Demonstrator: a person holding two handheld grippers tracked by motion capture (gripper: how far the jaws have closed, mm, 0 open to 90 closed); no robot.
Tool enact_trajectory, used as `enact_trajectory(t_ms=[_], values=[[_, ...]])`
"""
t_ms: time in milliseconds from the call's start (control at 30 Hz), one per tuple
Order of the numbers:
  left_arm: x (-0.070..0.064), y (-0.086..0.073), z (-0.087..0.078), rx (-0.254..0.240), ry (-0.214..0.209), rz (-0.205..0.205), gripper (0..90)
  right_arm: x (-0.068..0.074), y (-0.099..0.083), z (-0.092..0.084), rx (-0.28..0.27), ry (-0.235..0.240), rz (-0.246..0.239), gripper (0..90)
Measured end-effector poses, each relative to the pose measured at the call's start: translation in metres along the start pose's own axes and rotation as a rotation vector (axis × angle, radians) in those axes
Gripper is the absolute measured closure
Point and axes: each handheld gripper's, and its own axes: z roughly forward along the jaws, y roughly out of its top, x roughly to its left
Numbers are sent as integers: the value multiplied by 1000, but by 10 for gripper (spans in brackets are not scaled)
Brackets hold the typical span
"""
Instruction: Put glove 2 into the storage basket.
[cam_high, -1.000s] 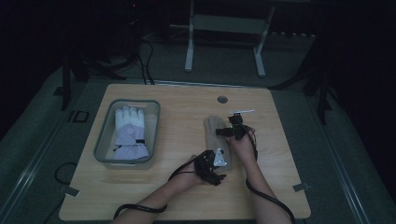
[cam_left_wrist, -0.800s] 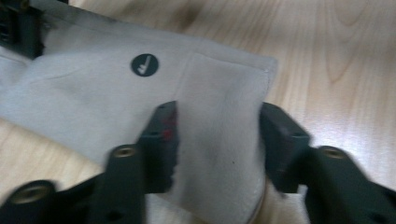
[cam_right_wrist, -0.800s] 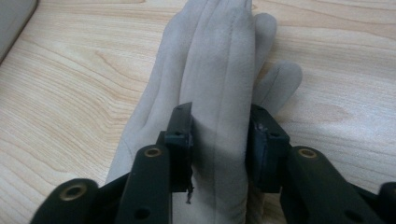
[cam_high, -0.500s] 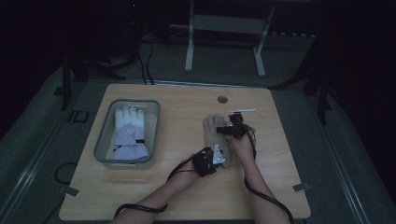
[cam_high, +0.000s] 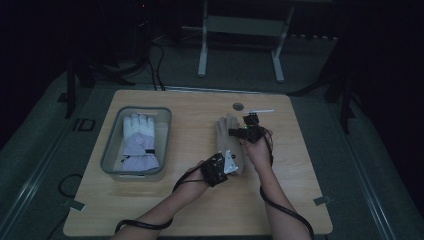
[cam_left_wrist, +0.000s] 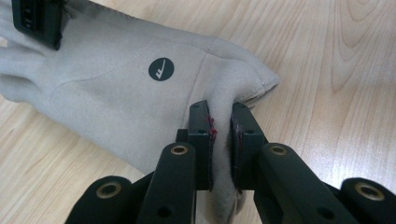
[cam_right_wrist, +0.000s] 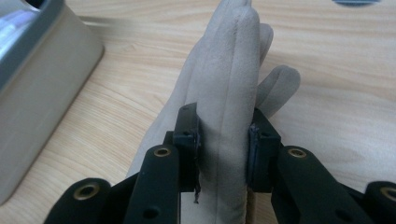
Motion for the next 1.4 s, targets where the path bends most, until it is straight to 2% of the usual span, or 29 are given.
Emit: enact_trajectory(t_ms=[67, 200, 367, 533, 633, 867, 1033, 1133, 1400], values=[[3, 0, -6, -8, -8, -21, 816, 3, 3, -3, -6, 16, 2, 705], [6, 1, -17, 6, 19, -3, 816, 11, 9, -7, -22, 32, -5, 706], [14, 2, -32, 2, 29, -6, 816, 24, 19, -11, -34, 39, -29, 706], [23, -1, -52, -9, 49, -33, 817, 40, 30, -13, -49, 59, -50, 705], [26, -6, -64, -10, 74, -35, 816, 52, 35, -14, -56, 71, -68, 705], [37, -19, -90, 12, 95, -58, 817, 81, 45, -9, -52, 102, -89, 708], [47, -27, -110, 17, 120, -74, 817, 107, 56, -3, -65, 114, -124, 708], [55, -35, -119, 23, 132, -85, 817, 120, 62, 2, -71, 132, -127, 708], [67, -59, -138, 44, 177, -120, 817, 157, 74, 20, -50, 154, -174, 708]])
